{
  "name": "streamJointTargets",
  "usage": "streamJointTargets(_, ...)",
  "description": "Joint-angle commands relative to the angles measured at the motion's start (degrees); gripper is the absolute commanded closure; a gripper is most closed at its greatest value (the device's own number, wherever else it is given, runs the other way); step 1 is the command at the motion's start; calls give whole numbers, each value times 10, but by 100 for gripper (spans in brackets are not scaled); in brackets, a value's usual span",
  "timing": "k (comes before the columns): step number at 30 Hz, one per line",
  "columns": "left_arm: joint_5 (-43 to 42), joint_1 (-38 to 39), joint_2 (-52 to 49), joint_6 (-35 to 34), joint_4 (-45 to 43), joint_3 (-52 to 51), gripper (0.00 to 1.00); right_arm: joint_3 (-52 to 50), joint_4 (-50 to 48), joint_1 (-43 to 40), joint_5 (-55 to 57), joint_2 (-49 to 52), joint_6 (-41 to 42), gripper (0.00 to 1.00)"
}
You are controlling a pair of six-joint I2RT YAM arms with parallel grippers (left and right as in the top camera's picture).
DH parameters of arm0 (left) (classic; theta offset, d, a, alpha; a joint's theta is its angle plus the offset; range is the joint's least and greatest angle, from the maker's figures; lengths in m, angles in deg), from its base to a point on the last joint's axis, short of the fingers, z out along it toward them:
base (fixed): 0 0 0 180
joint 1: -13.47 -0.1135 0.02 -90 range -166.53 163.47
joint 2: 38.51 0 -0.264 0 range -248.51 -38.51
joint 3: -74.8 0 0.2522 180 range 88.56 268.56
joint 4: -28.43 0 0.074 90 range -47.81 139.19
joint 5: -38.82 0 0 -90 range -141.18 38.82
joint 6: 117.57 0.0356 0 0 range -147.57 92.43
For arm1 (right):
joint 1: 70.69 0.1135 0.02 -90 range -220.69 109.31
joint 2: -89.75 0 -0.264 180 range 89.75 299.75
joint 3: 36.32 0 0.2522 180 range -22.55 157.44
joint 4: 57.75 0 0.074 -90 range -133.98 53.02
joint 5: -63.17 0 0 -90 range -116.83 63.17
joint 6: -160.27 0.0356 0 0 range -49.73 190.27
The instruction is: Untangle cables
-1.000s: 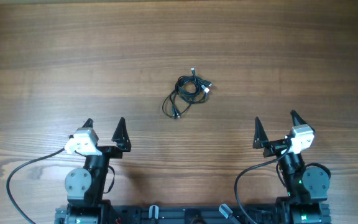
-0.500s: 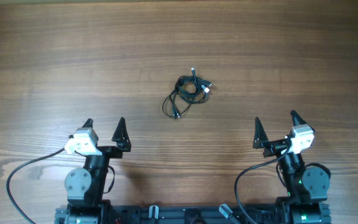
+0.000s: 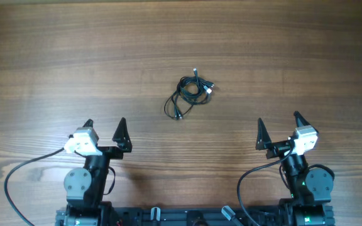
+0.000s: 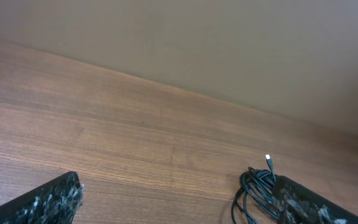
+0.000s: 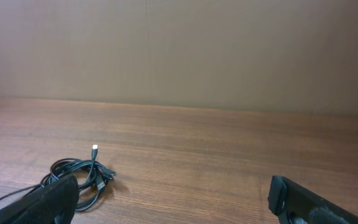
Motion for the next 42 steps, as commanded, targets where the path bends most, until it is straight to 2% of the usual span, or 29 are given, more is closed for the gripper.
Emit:
streamJointTargets(1,8,-4,-67,14,-1,50,0,-1,-2,-2,0,-4,4,0)
streamJointTargets(10,8,-4,-317,14,131,244,0,-1,-2,-2,0,-4,4,0)
streamJointTargets(17,8,-4,-429,12,219,341,0,-1,-2,-2,-1,-4,4,0)
streamJointTargets(20,8,-4,-482,12,277,421,0,-1,-2,-2,-1,-4,5,0)
streamJointTargets(24,8,-4,-548,71,345,504,0,1,0,-2,0,-2,76,0)
streamJointTargets(28,-45,-4,-581,74,353,513,0,64,88,-2,28,45,77,0)
streamJointTargets(31,-46,-4,-582,74,355,513,0,163,154,-2,30,144,78,0)
streamJointTargets(35,-46,-4,-582,71,354,513,0,245,209,-2,30,221,78,0)
streamJointTargets(40,-73,-4,-582,71,333,513,0,374,372,-2,30,334,75,0)
streamJointTargets(42,-117,-4,-582,64,299,513,0,436,444,-2,30,386,15,0)
